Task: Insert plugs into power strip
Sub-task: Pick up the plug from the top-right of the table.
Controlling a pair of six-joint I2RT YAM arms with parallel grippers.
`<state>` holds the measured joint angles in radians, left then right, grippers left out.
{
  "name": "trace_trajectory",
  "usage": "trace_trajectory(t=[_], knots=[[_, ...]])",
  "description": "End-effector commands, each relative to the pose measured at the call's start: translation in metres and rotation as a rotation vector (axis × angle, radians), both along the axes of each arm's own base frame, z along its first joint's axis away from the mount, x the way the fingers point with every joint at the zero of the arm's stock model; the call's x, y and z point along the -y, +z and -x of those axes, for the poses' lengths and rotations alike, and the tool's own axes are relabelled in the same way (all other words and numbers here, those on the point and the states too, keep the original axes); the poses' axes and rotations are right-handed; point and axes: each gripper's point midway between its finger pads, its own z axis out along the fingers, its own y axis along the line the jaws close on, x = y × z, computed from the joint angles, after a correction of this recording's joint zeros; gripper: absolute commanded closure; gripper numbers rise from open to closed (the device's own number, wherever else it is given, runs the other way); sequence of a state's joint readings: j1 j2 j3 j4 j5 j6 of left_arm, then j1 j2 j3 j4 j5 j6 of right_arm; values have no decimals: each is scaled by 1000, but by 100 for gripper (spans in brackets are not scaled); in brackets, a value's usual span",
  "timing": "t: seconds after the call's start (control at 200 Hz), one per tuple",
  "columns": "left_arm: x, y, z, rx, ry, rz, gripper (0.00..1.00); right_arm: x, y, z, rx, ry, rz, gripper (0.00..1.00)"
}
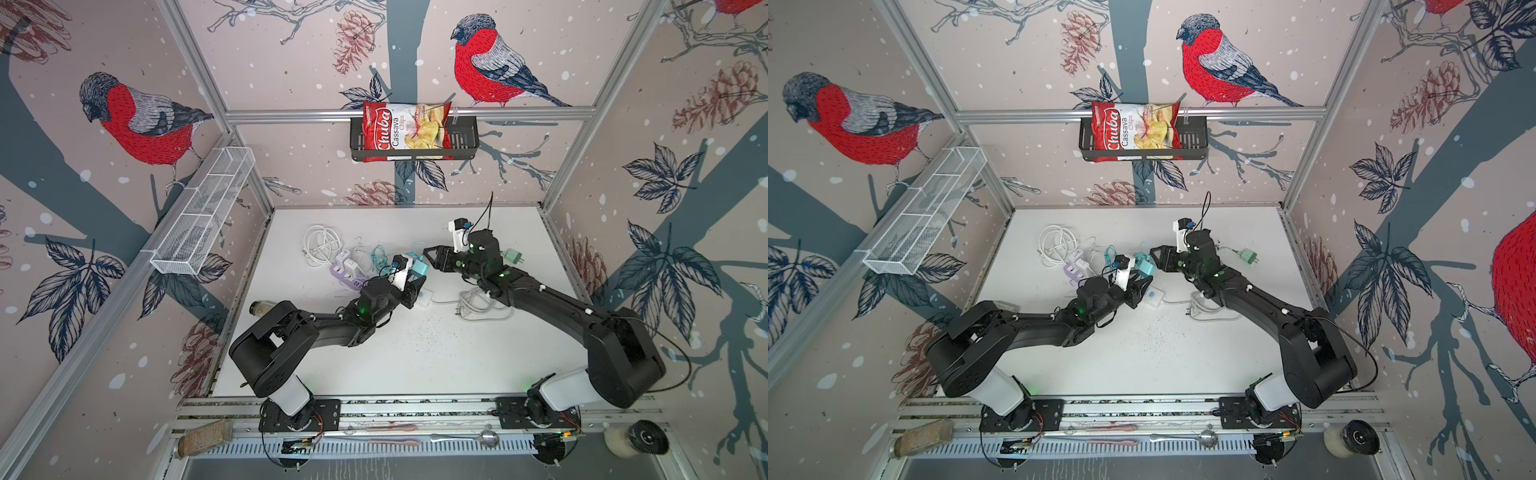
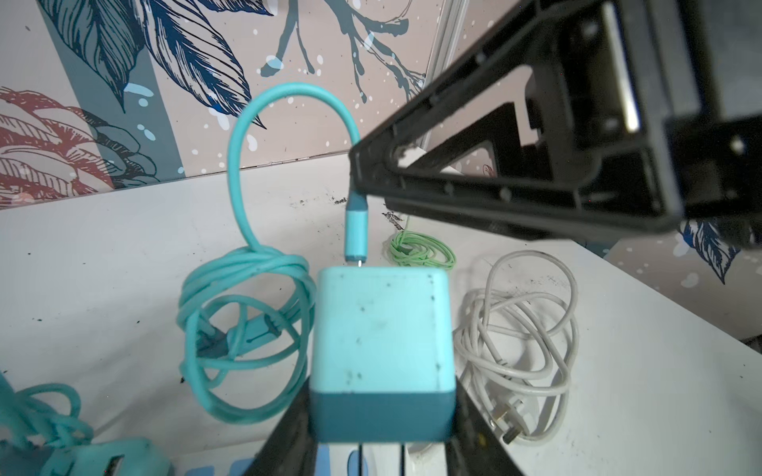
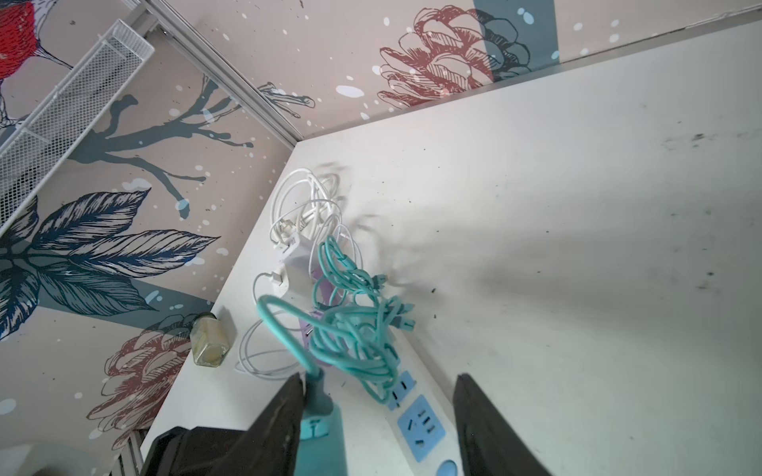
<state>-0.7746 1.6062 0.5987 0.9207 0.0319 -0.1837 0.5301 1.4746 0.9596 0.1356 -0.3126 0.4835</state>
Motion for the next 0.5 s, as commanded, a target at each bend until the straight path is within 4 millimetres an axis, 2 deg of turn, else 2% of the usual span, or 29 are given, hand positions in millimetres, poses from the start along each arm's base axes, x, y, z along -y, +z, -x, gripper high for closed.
trace_trajectory(t=[0.0, 0.265, 0.495], knots=[[5, 4, 5, 36, -47, -11, 82, -4, -8, 18, -57, 157, 49, 41], [4, 2, 1, 91, -42, -69, 84, -8, -6, 33, -111, 264, 111, 42], [2, 6, 2, 146, -43, -82, 86, -9, -18, 47, -158, 318, 141, 44]])
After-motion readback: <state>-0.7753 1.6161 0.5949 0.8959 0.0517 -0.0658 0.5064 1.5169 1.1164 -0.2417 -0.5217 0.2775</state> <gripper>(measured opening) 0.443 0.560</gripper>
